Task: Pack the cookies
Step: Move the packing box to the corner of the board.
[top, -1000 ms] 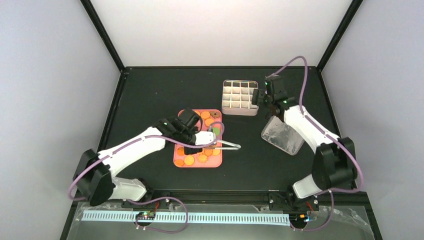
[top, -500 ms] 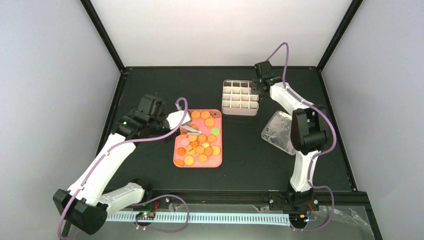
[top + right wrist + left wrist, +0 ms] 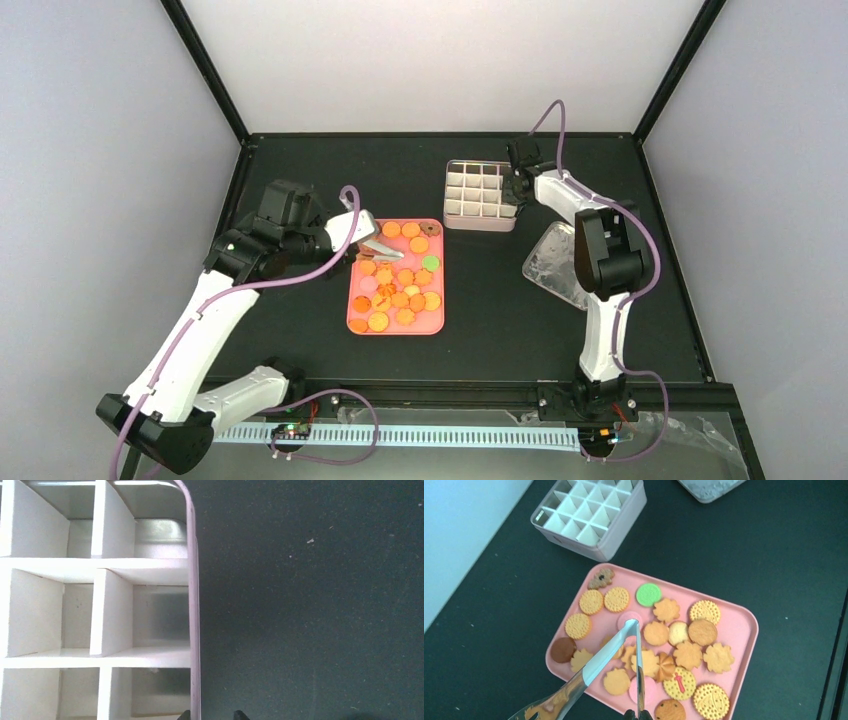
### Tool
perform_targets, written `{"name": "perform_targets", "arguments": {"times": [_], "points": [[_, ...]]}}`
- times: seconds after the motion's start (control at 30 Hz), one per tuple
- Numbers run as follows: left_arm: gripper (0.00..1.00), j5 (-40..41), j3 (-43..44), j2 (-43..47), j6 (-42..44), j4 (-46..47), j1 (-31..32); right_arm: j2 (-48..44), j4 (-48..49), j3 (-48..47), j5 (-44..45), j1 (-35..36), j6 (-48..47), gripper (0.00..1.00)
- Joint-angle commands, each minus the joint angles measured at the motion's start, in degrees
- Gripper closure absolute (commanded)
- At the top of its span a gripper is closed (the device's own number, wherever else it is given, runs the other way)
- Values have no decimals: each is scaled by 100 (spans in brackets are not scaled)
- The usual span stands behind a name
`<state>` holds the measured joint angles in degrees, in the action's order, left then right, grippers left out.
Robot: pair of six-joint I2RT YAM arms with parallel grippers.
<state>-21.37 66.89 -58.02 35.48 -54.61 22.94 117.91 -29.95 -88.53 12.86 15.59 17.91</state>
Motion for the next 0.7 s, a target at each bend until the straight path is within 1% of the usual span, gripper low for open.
{"name": "perform_targets", "arguments": {"times": [0.0,0.23,0.47,0.67], "points": [[99,-200,392,0,-113,150,-26,32,93,135,-150,-31,-30,83],[98,-103,789,-85,-53,191,-26,-265,165,498,-213,-22,54,99],[98,-69,1001,-165,-50,231,-27,-1023,368,1545,-9,53,36,99],[98,-53,1121,-156,-46,223,-26,-1629,470,2375,158,382,-25,99]]}}
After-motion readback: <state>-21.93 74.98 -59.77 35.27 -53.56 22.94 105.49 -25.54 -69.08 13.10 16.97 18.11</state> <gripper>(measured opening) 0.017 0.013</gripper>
